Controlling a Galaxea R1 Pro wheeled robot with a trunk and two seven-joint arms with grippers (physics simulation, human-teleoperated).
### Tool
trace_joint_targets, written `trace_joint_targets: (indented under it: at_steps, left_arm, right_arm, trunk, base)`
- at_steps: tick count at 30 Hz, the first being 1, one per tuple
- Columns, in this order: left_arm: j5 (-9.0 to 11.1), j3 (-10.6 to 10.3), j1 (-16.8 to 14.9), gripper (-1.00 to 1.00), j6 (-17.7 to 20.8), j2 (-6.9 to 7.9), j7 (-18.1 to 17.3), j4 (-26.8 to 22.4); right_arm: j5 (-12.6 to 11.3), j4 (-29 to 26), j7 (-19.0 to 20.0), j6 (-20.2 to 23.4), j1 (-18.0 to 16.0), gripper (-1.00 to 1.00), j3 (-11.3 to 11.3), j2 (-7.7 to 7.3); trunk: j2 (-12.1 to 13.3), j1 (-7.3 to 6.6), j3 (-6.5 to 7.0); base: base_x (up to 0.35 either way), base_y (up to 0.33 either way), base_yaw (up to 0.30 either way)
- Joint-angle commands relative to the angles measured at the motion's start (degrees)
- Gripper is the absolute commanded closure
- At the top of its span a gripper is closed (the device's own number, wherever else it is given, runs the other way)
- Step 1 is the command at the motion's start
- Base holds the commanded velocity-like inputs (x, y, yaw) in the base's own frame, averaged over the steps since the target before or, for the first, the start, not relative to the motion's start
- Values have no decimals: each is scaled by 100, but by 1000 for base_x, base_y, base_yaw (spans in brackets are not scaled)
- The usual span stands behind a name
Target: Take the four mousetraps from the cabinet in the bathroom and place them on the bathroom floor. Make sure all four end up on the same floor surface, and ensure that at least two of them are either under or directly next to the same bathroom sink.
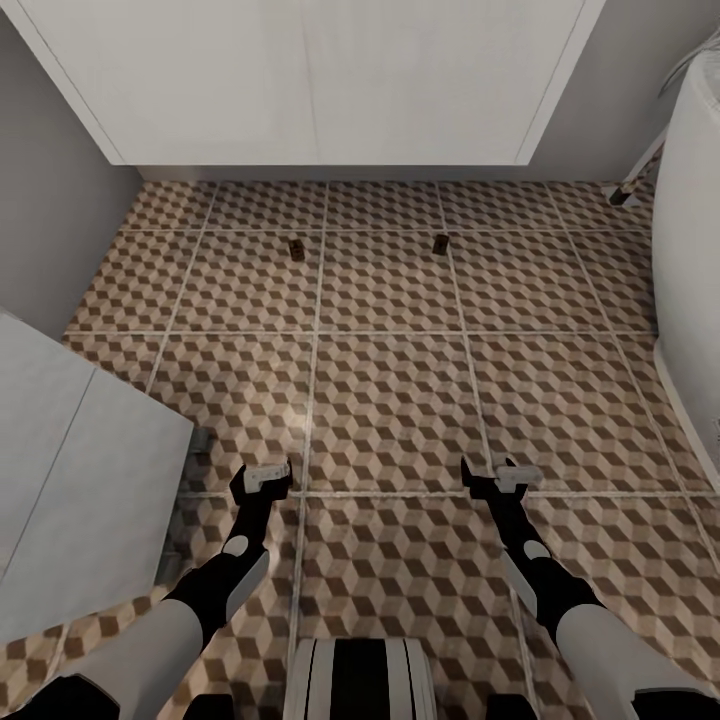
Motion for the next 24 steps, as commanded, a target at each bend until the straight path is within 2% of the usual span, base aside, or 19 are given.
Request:
trace_joint_targets:
  at_steps: [1,13,24]
  left_arm:
    - [30,-48,-5,-100,-21,4,51,5]
    - [20,-48,-5,-100,-14,18,64,4]
    - [19,-21,-5,-100,-14,98,57,32]
  right_arm:
    - [-61,6,16,-21,-3,-100,32,-6]
    - [-54,6,16,-25,-4,-100,32,-6]
    - [-56,6,17,-21,-5,-100,32,-6]
  trunk:
    - [0,-3,20]
    - [16,-34,286]
    - [31,-62,530]
  base:
    - [0,0,0]
    - [0,0,0]
    - [0,0,0]
